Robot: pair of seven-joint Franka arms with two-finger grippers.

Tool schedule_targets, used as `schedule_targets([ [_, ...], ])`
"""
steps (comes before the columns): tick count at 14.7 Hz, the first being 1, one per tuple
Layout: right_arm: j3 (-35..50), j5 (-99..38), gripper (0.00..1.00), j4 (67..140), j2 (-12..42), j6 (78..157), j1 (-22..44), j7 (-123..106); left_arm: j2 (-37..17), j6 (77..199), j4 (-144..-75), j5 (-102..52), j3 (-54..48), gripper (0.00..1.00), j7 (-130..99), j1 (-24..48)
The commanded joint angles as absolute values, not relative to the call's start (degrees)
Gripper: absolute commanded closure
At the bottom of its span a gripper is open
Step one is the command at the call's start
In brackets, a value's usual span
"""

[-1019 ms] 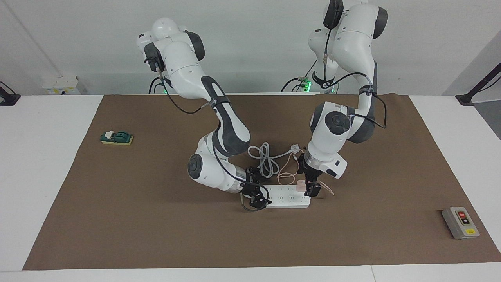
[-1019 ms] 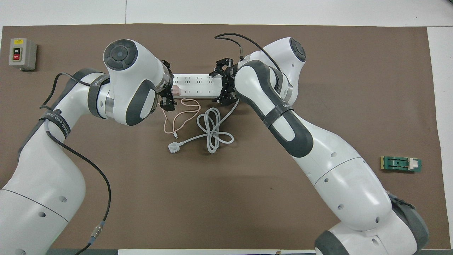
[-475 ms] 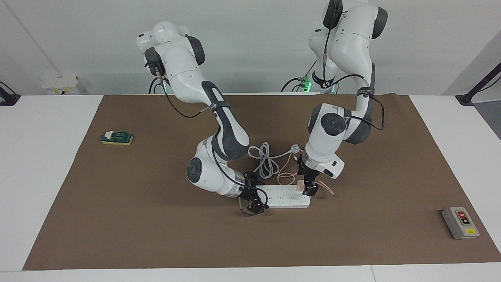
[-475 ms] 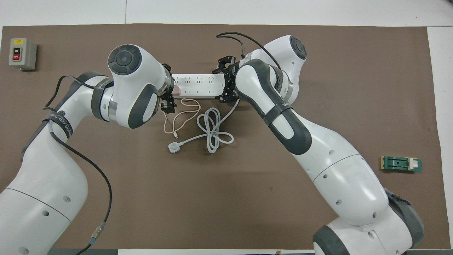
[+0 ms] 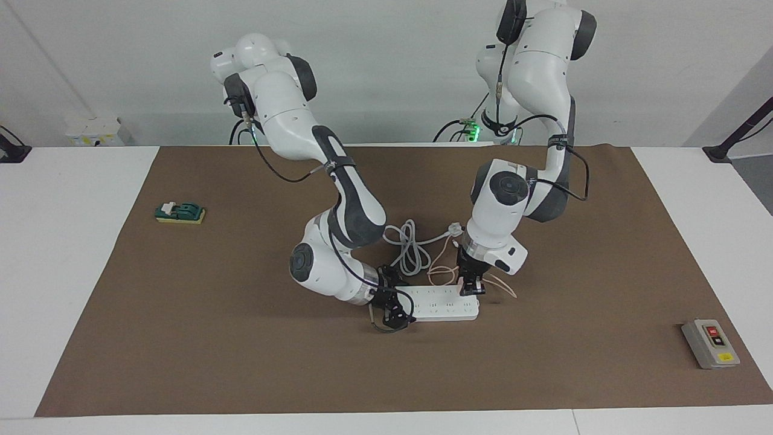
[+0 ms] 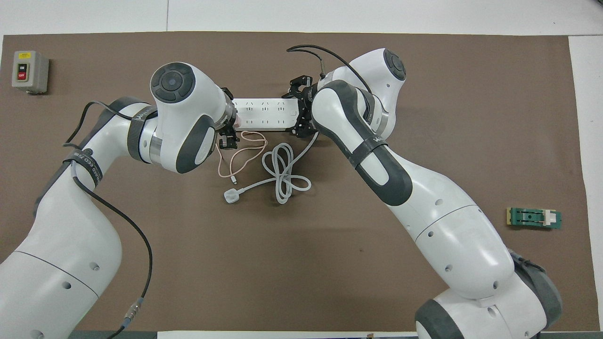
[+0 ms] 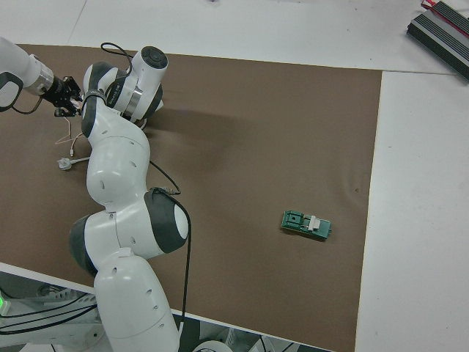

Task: Unplug charger and place it aside
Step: 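Grasp the pink charger with the left gripper while the right gripper holds the strip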

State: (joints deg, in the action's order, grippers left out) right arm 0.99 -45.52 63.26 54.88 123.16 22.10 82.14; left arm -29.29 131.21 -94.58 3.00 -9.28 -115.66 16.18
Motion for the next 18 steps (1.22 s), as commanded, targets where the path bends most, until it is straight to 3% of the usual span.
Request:
schedule_targets([
  [1,1.67,-44.65,0.54,62.23,56.16,124.54,21.97,79.89,-28.48,130.34,-96.15,3.52,-8.79,1.0,-116.89,16.79],
  [8,1.67,-44.74,0.54,62.23,56.16,124.63,21.97,79.89,-28.48,129.21,-94.05,3.6,-8.7,1.0,-116.72,16.44],
  [12,1.67,-44.74,0.54,62.23,56.16,124.63,21.97,79.89,-28.65,122.19,-90.27,6.32,-8.79,1.0,-116.19,16.09],
  [18,1.67,-44.74,0.53,62.23,56.16,124.54,21.97,79.89,-24.1,115.23,-86.48,5.8,-8.96,1.0,-114.09,12.84],
])
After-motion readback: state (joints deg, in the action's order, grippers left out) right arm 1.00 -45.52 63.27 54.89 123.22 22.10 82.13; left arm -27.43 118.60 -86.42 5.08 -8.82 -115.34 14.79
